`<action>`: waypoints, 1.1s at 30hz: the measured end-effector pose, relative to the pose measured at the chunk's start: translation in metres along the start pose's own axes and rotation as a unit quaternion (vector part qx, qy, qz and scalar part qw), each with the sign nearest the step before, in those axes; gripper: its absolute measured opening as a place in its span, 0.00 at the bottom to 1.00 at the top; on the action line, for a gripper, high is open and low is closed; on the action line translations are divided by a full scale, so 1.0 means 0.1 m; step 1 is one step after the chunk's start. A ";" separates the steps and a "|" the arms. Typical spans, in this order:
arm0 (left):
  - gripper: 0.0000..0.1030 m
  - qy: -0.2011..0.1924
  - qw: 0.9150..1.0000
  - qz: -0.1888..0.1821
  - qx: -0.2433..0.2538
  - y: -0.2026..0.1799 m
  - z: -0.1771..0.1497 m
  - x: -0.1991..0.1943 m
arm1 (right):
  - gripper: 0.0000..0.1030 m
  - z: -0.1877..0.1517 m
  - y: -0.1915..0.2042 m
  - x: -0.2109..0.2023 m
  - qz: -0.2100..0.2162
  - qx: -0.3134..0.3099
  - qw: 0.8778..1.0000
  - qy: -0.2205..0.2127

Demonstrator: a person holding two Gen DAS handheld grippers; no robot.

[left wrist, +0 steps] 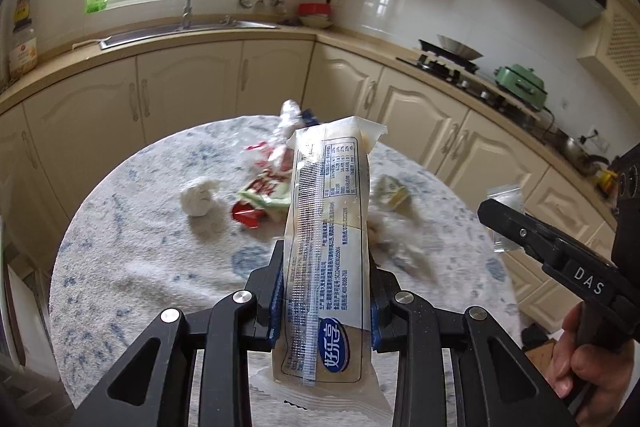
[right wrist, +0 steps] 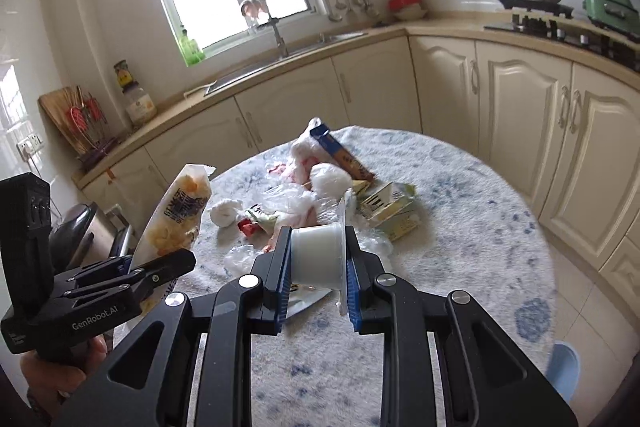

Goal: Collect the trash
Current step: 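Carry both items over the blue bin and open both tools to drop them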

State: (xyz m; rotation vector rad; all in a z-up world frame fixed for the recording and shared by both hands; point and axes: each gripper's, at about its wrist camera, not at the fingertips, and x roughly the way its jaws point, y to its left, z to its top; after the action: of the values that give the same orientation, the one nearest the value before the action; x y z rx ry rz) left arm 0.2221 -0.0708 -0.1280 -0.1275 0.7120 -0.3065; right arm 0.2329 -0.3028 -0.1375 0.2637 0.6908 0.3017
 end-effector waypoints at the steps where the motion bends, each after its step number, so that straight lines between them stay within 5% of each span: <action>1: 0.27 -0.002 1.000 -0.006 0.005 -0.08 0.00 -0.03 | 0.22 0.00 -0.04 -0.08 -0.007 0.000 1.000 -0.005; 12: 0.27 0.007 0.993 -0.093 0.074 -1.23 0.03 0.05 | 0.22 -0.18 -0.95 -1.00 -0.102 0.054 0.992 -0.043; 20: 0.27 0.045 0.975 -0.168 0.137 -2.35 -0.07 0.43 | 0.22 -0.57 -2.04 -1.68 -0.200 0.132 0.970 -0.052; 26: 0.27 0.110 0.958 -0.198 0.175 -3.04 -0.28 1.05 | 0.22 -0.94 -2.83 -1.94 -0.244 0.192 0.950 -0.044; 33: 0.27 0.211 0.937 -0.192 0.203 -3.69 -0.58 2.04 | 0.22 -1.48 -3.63 -1.67 -0.251 0.270 0.930 0.005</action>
State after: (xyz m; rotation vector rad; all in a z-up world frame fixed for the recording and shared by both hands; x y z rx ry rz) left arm 0.2441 -0.4859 -0.2179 0.2048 1.0333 -0.8672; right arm 0.0809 -0.6777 -0.2720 0.5947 0.8180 -0.3884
